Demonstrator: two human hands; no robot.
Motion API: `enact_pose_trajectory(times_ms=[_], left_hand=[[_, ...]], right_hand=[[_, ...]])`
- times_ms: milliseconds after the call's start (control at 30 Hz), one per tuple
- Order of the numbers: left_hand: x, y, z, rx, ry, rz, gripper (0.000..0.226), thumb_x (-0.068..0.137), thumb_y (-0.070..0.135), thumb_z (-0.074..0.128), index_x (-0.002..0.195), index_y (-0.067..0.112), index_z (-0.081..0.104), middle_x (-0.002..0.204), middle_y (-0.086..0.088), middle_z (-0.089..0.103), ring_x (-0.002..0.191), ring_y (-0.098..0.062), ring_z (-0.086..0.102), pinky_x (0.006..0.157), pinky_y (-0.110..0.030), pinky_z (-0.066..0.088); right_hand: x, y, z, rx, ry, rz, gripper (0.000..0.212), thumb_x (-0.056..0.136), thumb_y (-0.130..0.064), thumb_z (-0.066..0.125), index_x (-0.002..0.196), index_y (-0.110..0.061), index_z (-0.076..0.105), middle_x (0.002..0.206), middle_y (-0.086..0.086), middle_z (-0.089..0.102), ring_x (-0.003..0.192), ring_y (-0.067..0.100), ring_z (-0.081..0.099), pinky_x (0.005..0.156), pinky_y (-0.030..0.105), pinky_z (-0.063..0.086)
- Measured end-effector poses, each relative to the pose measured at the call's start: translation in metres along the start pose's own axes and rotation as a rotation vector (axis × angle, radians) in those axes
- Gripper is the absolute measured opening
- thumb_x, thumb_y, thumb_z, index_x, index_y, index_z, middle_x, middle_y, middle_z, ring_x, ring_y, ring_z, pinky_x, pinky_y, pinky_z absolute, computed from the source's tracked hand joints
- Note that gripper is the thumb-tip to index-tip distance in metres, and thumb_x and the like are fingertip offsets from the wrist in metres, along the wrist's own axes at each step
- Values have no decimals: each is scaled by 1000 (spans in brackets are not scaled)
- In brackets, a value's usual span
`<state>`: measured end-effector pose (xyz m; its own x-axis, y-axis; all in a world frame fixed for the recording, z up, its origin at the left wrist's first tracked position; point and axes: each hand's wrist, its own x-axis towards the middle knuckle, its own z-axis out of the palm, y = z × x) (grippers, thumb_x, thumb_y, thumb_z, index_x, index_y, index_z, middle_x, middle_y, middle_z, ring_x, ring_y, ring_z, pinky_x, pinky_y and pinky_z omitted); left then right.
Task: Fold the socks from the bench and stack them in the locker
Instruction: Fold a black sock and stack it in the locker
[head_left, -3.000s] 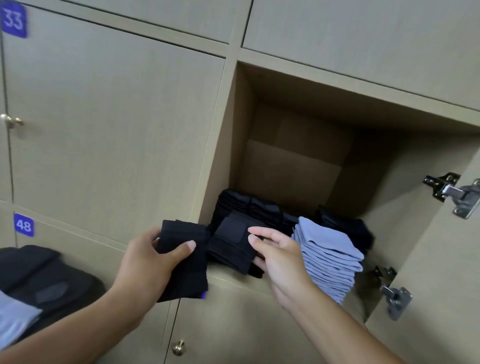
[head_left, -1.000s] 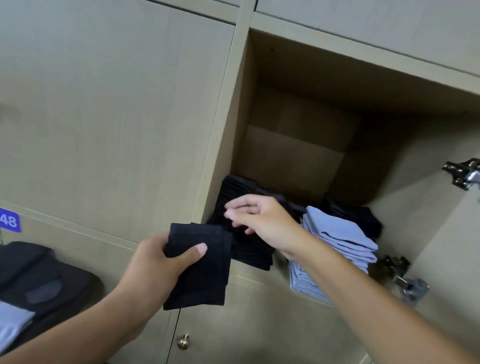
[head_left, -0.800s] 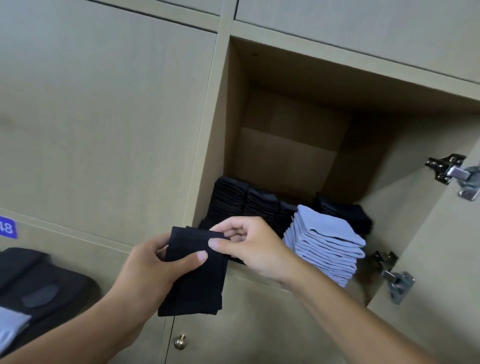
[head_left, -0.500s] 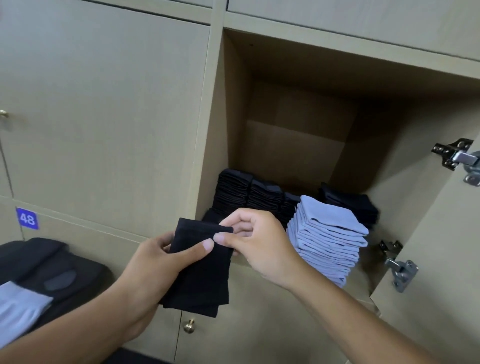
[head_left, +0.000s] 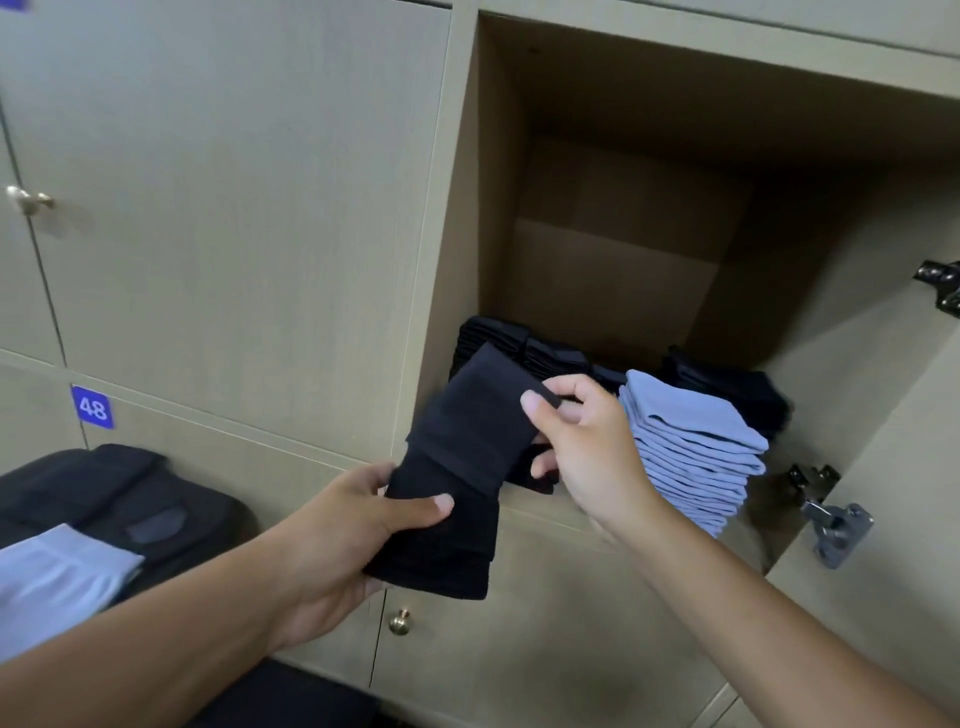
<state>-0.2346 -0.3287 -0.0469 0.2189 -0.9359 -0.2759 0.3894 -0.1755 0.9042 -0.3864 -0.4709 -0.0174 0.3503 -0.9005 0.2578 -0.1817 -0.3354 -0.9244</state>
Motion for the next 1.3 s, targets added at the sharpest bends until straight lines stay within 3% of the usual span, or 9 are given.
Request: enact_pose_trajectory(times_ms=[133, 200, 300, 467, 667, 767, 967, 1133, 1300], left_hand=[[3, 4, 0, -83, 96, -3, 21, 99, 14, 62, 119, 8, 69, 103, -12, 79, 89, -23, 78, 71, -33, 61], [3, 8, 1, -148, 96, 1, 24, 104, 24, 56, 116, 9, 70, 103, -11, 79, 87, -22, 78, 69, -33, 63], [3, 13, 0, -188, 64, 11, 33, 103, 37, 56, 116, 11, 72, 107, -9, 79, 93, -22, 78, 73, -32, 65], [2, 15, -1, -162, 57, 95, 33, 92, 23, 70, 120, 6, 70, 109, -14, 78, 92, -25, 77, 65, -30, 63], [2, 14, -4, 48, 113, 210, 28, 88, 14, 76, 115, 9, 70, 102, -12, 79, 90, -28, 77, 69, -37, 62], [2, 16, -2, 227, 119, 251, 26, 86, 14, 79, 111, 15, 72, 96, -6, 80, 87, -25, 78, 71, -39, 62], [0, 22, 1, 375, 36, 274, 23, 86, 9, 79, 107, 15, 71, 91, -5, 80, 79, -22, 78, 60, -30, 60], [2, 19, 1, 317, 85, 251, 24, 87, 14, 79, 110, 14, 72, 93, -8, 80, 81, -27, 78, 62, -38, 62], [5, 14, 0, 242, 124, 228, 26, 89, 25, 76, 112, 12, 71, 96, -9, 80, 85, -30, 78, 66, -42, 62]], right_hand=[[-7, -9, -6, 203, 1, -113, 9, 101, -14, 61, 107, -10, 56, 77, -2, 61, 74, 21, 76, 78, 30, 60], [-12, -11, -8, 206, -106, -229, 11, 101, -11, 59, 102, -2, 55, 81, -6, 70, 81, 13, 73, 83, 28, 59], [-20, -11, -7, 116, -242, -350, 16, 103, -14, 52, 92, -4, 57, 94, 8, 78, 96, 9, 72, 82, 15, 48], [-27, -8, -8, 80, -290, -408, 14, 101, -5, 57, 89, -3, 62, 93, 8, 78, 110, 20, 71, 97, 29, 53], [-26, -6, -4, -59, -159, -356, 18, 94, -12, 69, 102, -27, 70, 118, -16, 70, 115, 10, 65, 100, 39, 54], [-22, -5, -6, -261, -199, -414, 32, 91, -15, 71, 116, -35, 67, 131, -25, 60, 131, 2, 50, 109, 29, 43], [-23, -7, -6, -307, -372, -267, 48, 93, -23, 70, 132, -46, 54, 130, -24, 59, 114, 0, 60, 96, 16, 46], [-21, -1, -4, -316, -372, -234, 40, 90, -34, 74, 126, -48, 63, 118, -21, 63, 112, 7, 62, 101, 33, 51], [-20, 4, 2, -227, -283, -182, 26, 85, -29, 80, 108, -39, 73, 109, -10, 69, 99, 11, 65, 92, 34, 56]])
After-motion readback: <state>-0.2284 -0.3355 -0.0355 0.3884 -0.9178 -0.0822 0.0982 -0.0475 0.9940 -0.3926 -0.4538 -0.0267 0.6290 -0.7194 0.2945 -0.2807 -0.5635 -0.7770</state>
